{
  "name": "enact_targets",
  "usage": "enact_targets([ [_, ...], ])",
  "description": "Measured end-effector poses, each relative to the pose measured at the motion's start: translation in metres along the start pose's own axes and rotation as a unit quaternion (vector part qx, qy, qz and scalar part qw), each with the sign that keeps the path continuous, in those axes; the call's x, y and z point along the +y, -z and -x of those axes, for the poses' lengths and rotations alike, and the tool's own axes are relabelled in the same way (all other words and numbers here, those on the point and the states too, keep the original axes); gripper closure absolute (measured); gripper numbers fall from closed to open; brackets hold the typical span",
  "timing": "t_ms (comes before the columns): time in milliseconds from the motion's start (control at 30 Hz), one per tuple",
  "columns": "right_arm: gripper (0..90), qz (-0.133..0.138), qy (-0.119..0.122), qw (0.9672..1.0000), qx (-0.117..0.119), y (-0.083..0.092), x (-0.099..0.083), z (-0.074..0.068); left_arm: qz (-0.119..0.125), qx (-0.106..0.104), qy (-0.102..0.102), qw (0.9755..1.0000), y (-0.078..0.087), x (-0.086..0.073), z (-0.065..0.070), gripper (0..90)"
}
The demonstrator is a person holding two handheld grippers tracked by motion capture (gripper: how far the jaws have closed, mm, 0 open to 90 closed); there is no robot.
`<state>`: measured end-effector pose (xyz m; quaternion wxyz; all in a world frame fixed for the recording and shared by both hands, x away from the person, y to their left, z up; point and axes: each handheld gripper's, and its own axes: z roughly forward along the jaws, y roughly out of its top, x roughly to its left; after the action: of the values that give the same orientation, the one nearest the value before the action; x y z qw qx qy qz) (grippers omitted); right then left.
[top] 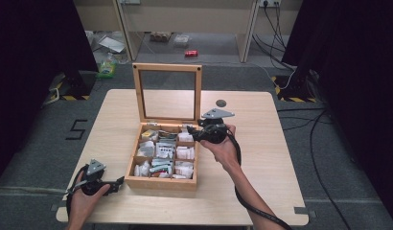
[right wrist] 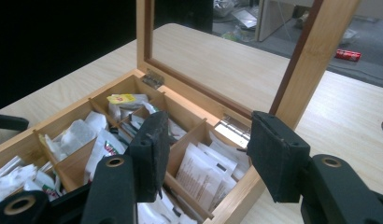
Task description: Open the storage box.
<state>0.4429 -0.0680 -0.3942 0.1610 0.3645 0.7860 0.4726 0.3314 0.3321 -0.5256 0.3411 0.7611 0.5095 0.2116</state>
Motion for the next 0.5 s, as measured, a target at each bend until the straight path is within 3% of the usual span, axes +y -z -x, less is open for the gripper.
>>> enact_targets([
  [500,36.6,-0.02,0.005,0.999,0.039,-0.002,-0.015,-0.013,0.0,0.0,0.0,1.0,0.0,0.0,0.0,5.0],
])
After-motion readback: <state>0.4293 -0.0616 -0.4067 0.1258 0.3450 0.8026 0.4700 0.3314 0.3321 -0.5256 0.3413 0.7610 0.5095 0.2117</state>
